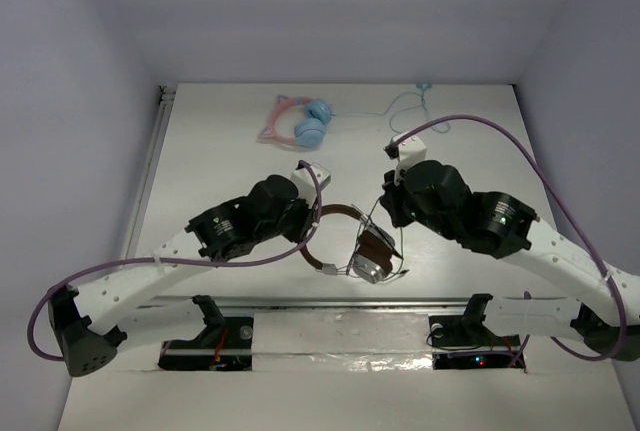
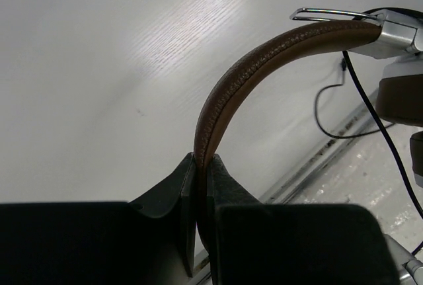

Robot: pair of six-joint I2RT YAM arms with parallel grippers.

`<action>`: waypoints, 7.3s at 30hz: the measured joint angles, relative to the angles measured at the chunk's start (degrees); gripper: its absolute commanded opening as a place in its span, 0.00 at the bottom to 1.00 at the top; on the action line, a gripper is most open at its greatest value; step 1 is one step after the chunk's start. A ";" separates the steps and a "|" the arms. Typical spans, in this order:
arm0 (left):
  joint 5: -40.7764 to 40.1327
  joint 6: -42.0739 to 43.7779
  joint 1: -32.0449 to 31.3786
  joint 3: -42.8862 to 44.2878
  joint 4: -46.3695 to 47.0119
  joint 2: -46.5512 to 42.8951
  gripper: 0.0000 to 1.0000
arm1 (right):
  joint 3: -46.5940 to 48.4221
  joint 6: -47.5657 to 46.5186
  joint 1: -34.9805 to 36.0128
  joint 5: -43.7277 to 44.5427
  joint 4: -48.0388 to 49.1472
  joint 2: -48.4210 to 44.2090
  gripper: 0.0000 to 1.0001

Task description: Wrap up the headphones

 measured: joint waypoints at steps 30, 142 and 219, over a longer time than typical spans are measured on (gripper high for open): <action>16.04 -1.11 6.86 6.23 6.40 -7.21 0.00 | -32.28 7.89 -12.02 -13.14 42.07 -10.54 0.35; -36.17 -13.75 4.24 -3.74 22.97 18.49 0.00 | -16.00 12.37 -3.30 -15.41 13.64 -6.75 0.00; 1.81 -5.92 2.47 4.39 9.33 -10.03 0.00 | -41.35 12.57 -8.00 -25.33 61.13 -12.74 0.20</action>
